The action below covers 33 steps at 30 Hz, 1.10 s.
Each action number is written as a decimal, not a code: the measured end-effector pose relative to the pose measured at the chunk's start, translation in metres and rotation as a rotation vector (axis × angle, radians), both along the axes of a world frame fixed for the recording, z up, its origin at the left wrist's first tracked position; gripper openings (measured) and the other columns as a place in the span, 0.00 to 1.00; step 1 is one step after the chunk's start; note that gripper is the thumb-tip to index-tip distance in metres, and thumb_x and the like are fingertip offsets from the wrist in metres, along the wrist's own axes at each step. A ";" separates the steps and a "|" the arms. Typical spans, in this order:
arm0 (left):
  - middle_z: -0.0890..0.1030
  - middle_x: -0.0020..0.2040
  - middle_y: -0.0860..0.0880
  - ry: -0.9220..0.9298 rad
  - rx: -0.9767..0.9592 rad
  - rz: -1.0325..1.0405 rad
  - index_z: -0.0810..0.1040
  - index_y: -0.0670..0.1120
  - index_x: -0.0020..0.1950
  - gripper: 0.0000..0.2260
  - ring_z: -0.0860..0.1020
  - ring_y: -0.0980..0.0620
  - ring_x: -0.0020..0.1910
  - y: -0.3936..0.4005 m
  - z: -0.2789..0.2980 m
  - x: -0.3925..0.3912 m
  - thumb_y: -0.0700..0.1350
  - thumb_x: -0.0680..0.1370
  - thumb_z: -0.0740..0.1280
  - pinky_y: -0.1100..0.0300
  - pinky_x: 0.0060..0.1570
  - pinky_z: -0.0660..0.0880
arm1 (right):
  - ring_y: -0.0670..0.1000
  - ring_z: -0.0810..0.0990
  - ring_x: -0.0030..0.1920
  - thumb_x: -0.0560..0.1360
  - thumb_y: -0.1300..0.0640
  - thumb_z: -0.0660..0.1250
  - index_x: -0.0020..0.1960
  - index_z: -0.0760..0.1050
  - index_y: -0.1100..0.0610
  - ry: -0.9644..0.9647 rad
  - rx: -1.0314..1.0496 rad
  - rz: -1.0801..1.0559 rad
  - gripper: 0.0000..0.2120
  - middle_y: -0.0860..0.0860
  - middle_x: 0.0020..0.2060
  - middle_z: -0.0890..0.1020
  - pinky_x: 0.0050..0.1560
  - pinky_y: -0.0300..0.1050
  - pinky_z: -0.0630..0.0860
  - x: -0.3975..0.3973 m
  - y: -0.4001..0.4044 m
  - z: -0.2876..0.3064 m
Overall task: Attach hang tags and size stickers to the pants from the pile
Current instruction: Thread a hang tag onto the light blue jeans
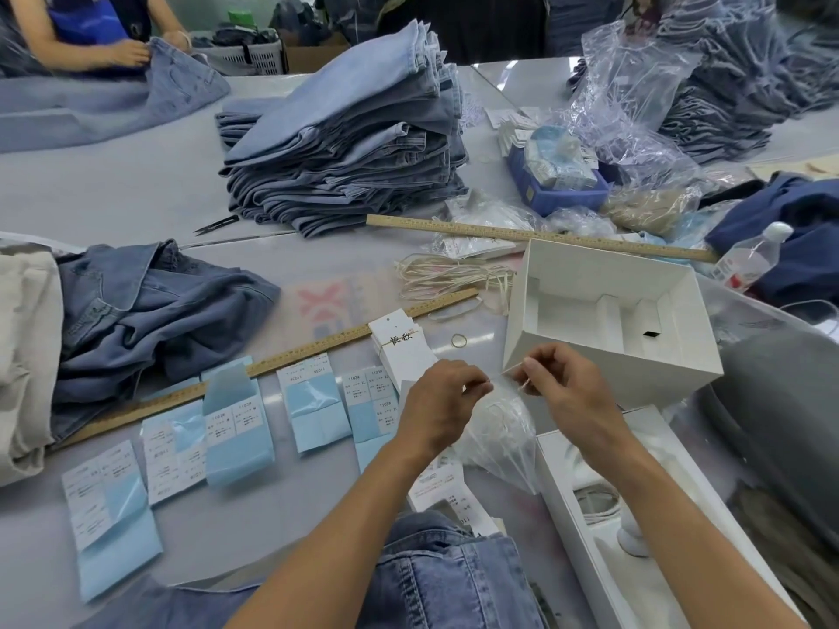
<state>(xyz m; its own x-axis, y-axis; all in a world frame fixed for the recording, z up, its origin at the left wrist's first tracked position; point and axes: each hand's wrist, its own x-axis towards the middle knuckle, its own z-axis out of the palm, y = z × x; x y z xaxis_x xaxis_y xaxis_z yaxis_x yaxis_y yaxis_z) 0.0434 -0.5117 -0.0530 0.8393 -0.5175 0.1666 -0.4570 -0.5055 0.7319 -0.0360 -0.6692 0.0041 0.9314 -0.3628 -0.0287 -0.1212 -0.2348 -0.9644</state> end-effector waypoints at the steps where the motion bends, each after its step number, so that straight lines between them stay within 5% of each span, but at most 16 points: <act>1: 0.84 0.45 0.49 -0.007 -0.014 -0.005 0.86 0.45 0.52 0.06 0.77 0.51 0.44 -0.001 0.002 -0.001 0.46 0.80 0.71 0.52 0.46 0.76 | 0.50 0.81 0.40 0.81 0.65 0.65 0.47 0.77 0.57 -0.012 0.041 0.000 0.07 0.52 0.37 0.84 0.47 0.43 0.79 -0.001 -0.001 0.004; 7: 0.82 0.48 0.51 -0.016 -0.105 0.025 0.86 0.46 0.50 0.04 0.77 0.52 0.46 0.008 0.021 0.001 0.45 0.79 0.73 0.54 0.44 0.77 | 0.45 0.74 0.31 0.82 0.63 0.65 0.48 0.77 0.58 -0.080 0.129 -0.065 0.05 0.49 0.30 0.75 0.35 0.42 0.81 -0.006 -0.006 0.023; 12: 0.85 0.40 0.53 0.172 -0.302 0.004 0.86 0.43 0.51 0.04 0.81 0.63 0.38 0.048 0.049 0.002 0.37 0.78 0.73 0.71 0.41 0.73 | 0.43 0.66 0.26 0.80 0.63 0.68 0.45 0.79 0.54 -0.061 0.119 0.016 0.07 0.44 0.27 0.72 0.25 0.35 0.65 -0.014 -0.008 0.034; 19: 0.87 0.43 0.50 0.202 -0.375 0.115 0.85 0.44 0.53 0.08 0.83 0.50 0.42 0.138 0.076 -0.034 0.34 0.80 0.69 0.55 0.41 0.81 | 0.44 0.78 0.33 0.76 0.59 0.74 0.46 0.84 0.44 0.079 -0.175 0.344 0.08 0.52 0.35 0.84 0.36 0.33 0.74 -0.042 0.012 0.033; 28: 0.87 0.43 0.57 0.199 -0.305 0.207 0.87 0.55 0.49 0.07 0.85 0.56 0.42 0.229 0.068 -0.110 0.47 0.73 0.73 0.63 0.39 0.79 | 0.52 0.81 0.34 0.69 0.53 0.74 0.44 0.85 0.52 0.015 0.083 0.285 0.04 0.57 0.35 0.85 0.38 0.41 0.81 -0.070 0.072 0.036; 33: 0.86 0.42 0.57 0.205 -0.336 0.137 0.88 0.55 0.48 0.05 0.83 0.54 0.39 0.230 0.055 -0.161 0.46 0.75 0.77 0.60 0.38 0.78 | 0.56 0.84 0.47 0.73 0.55 0.70 0.45 0.81 0.56 0.061 0.688 0.052 0.05 0.59 0.46 0.85 0.46 0.51 0.84 -0.084 0.115 0.046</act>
